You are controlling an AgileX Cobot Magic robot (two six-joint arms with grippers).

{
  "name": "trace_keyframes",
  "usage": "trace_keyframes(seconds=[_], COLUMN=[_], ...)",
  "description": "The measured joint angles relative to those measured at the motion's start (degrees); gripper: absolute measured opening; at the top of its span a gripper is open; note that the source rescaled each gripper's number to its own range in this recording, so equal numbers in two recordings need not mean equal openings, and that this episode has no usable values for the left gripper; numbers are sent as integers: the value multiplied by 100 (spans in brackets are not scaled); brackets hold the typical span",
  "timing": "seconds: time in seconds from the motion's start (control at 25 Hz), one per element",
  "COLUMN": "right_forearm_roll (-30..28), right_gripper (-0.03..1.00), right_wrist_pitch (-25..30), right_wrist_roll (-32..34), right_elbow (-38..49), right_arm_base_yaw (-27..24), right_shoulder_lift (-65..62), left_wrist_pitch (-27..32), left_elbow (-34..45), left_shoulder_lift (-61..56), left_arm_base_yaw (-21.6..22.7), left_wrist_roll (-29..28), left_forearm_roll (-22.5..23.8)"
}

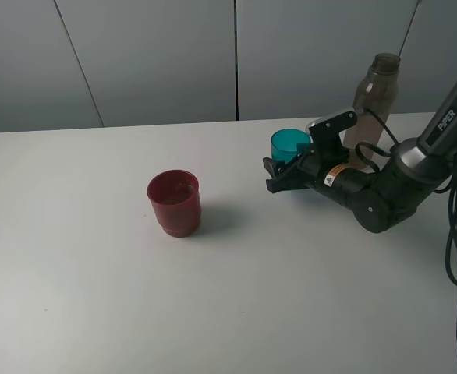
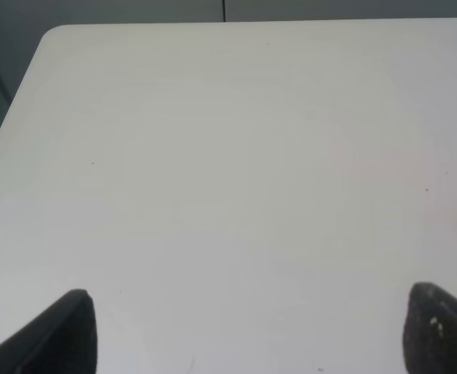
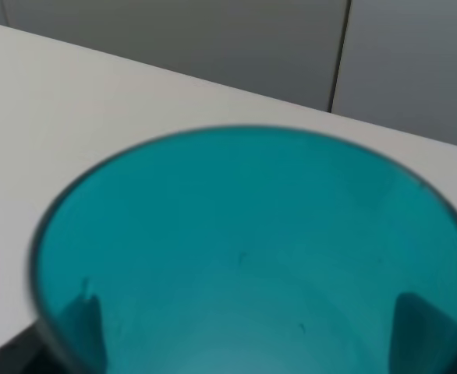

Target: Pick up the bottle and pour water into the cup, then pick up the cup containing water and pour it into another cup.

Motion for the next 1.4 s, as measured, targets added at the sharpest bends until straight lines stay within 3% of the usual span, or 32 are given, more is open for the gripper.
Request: trace_keyframes(seconds=[0.12, 0.16, 0.4, 0.8, 0.88, 1.12, 1.4], right_forearm_roll=[-101, -143, -143, -233, -243, -136, 23], right_gripper=[89, 95, 99, 99, 99, 99, 99], right_wrist_pitch=[32, 74, 702, 2822, 3470, 6185, 8984], right_wrist_roll=[93, 123, 209, 346, 398, 448, 470], right_elbow=[11, 21, 353, 1355, 1412, 1362, 1297], right_arm_base_yaw=[0, 0, 0, 0, 0, 0, 0], right_shoulder_lift=[0, 0, -320, -2309, -2956, -5512, -8482], left_wrist_pitch=[0, 0, 0, 0, 0, 0, 0], left_elbow=[0, 0, 0, 0, 0, 0, 0], left_shoulder_lift=[0, 0, 0, 0, 0, 0, 0], left_arm_base_yaw=[0, 0, 0, 0, 0, 0, 0], left_wrist_roll=[0, 0, 0, 0, 0, 0, 0], left_forearm_roll=[0, 0, 0, 0, 0, 0, 0])
